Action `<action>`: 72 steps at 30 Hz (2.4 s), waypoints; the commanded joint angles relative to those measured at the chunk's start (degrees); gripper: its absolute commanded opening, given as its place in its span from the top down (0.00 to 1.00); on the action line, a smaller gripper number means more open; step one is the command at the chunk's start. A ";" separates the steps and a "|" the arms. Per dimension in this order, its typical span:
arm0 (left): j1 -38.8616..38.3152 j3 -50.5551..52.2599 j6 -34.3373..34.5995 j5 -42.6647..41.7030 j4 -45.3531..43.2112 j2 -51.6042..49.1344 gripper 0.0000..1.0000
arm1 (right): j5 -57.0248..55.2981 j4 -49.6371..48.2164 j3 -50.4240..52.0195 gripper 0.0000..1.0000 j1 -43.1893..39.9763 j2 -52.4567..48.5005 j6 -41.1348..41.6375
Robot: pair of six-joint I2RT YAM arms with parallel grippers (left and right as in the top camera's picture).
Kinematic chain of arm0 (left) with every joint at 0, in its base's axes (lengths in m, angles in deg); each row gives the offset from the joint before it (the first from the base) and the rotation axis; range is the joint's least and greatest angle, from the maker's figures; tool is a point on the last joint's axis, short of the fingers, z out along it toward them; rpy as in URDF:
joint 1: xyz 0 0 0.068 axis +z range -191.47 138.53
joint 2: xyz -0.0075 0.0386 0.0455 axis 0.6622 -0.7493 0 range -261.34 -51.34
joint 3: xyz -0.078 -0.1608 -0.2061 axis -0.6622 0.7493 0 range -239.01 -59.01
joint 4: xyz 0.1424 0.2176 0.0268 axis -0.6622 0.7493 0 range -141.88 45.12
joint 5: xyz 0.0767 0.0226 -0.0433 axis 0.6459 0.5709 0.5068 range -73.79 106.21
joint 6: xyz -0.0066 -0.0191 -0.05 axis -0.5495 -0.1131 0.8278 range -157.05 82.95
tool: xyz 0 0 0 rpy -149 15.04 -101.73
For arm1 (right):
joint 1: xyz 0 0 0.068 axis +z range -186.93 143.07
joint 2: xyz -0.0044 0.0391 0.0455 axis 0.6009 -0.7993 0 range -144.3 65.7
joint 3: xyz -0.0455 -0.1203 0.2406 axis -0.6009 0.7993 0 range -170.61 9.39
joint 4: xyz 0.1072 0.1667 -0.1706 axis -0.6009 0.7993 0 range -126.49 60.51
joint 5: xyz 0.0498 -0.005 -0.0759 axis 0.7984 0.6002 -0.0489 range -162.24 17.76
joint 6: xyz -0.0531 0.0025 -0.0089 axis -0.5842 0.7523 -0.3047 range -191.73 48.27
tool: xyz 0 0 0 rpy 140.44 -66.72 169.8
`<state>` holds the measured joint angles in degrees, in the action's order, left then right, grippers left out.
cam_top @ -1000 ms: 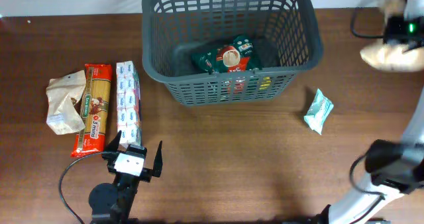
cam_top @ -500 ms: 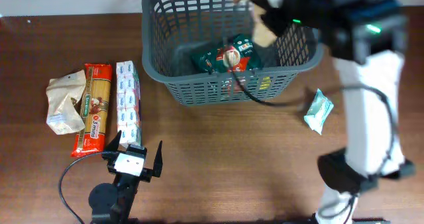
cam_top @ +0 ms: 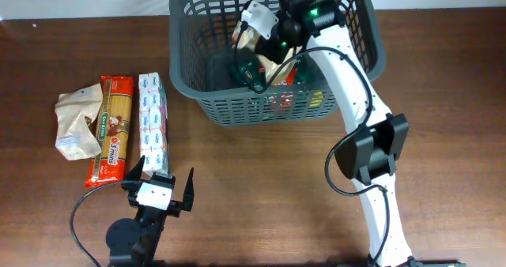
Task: Pack container
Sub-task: 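Carry the tan paper bag into the basket and release, then grasp the mint-green wet-wipe pack with the right gripper, then lift the wet-wipe pack into the basket and release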
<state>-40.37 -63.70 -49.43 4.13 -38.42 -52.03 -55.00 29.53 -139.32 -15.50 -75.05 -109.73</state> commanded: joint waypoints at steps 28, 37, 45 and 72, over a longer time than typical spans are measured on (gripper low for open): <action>0.20 0.33 0.37 -0.61 -0.15 0.39 0.01 | -1.09 4.87 36.72 0.22 -47.93 38.73 33.20; 0.20 0.33 0.37 -0.61 -0.15 0.39 0.01 | 0.17 -13.88 68.26 0.18 -39.54 37.86 41.48; 0.20 0.33 0.37 -0.61 -0.15 0.39 0.01 | -0.04 -27.78 80.43 0.18 -36.11 33.97 52.19; 0.20 0.33 0.37 -0.61 -0.15 0.39 0.01 | 0.94 -15.43 50.34 0.96 -44.50 39.56 49.88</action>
<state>-40.37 -63.70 -49.43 4.13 -38.42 -51.96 -56.47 11.97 -75.58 -58.30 -43.01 -55.98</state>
